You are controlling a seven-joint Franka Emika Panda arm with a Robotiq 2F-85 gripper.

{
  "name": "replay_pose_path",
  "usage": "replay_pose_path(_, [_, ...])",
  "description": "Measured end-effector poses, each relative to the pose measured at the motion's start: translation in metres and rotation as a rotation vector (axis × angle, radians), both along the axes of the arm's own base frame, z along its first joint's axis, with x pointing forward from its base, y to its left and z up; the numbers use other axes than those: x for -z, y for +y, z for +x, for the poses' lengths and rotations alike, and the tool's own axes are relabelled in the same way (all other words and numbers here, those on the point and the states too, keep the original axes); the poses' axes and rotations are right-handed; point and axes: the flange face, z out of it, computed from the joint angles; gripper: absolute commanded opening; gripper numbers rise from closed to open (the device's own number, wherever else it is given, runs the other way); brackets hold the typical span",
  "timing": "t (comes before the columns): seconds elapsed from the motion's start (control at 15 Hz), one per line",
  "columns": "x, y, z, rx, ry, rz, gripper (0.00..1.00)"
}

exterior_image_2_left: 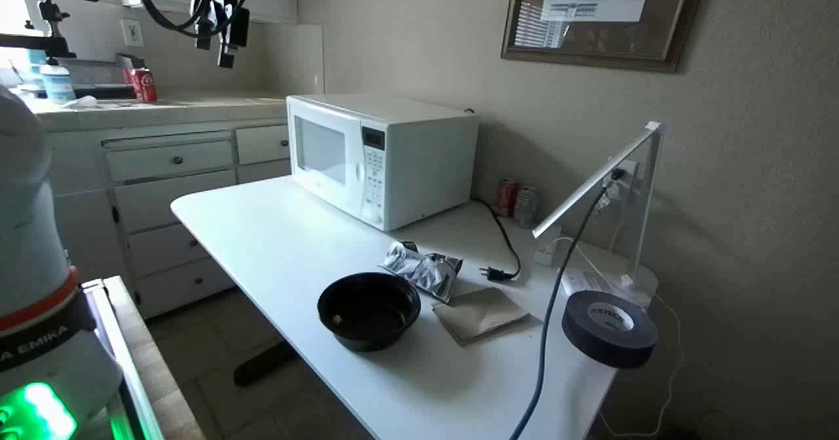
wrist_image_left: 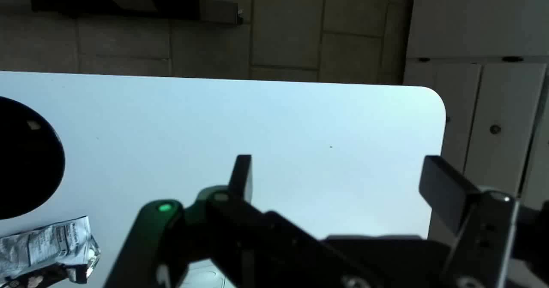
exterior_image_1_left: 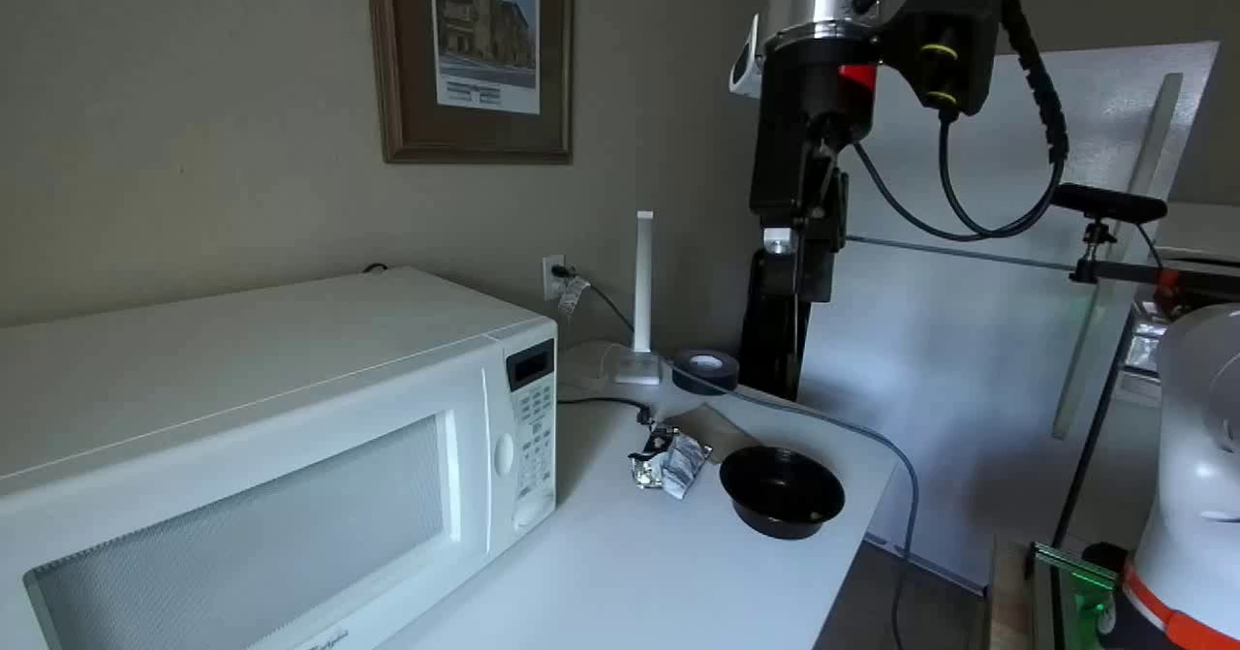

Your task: Pour out the contents of the packet into the bowl

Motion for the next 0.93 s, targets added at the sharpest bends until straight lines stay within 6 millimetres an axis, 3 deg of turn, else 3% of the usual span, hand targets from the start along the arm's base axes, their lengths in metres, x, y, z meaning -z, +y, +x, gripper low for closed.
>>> replay_pose_path(0.67, [0.000, -0.002, 0.002, 0.011, -0.007, -0.006, 1.00])
replay_pose_path(0.93, [0.025, -0.040, 0.044, 0.191, -0.114, -0.066, 1.00])
